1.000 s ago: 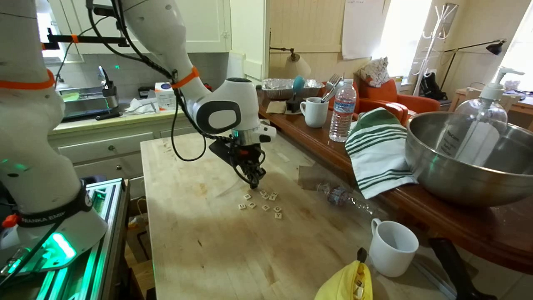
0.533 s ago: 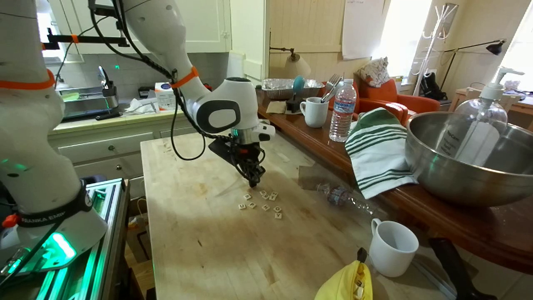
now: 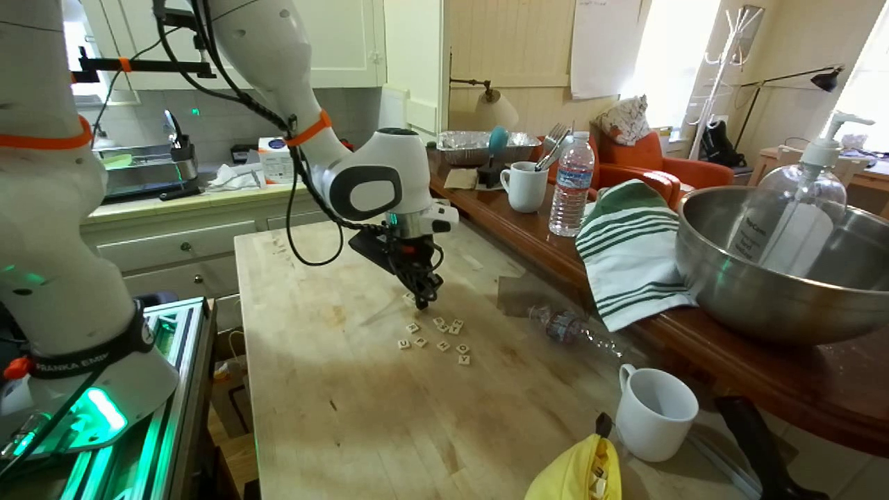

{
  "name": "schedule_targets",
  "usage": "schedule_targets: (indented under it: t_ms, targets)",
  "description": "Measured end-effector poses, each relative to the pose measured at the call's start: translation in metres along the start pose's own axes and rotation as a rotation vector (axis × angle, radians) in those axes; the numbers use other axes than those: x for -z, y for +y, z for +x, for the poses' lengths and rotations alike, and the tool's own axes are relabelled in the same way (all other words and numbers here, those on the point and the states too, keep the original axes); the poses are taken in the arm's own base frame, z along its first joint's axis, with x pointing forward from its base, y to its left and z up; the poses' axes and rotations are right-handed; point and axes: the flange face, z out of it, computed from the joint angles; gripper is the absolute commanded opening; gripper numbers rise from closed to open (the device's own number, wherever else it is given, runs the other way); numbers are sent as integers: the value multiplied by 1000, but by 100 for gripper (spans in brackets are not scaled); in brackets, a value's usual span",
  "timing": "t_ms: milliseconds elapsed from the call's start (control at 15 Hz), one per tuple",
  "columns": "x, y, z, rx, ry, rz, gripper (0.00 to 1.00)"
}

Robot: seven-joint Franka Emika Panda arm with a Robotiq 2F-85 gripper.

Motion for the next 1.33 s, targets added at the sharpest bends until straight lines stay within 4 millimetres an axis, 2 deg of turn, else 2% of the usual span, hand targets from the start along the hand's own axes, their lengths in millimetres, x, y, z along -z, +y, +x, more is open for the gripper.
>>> schedule_targets:
  t_ms: [1333]
  targets:
    - [1,-12,5,27,3,4,0]
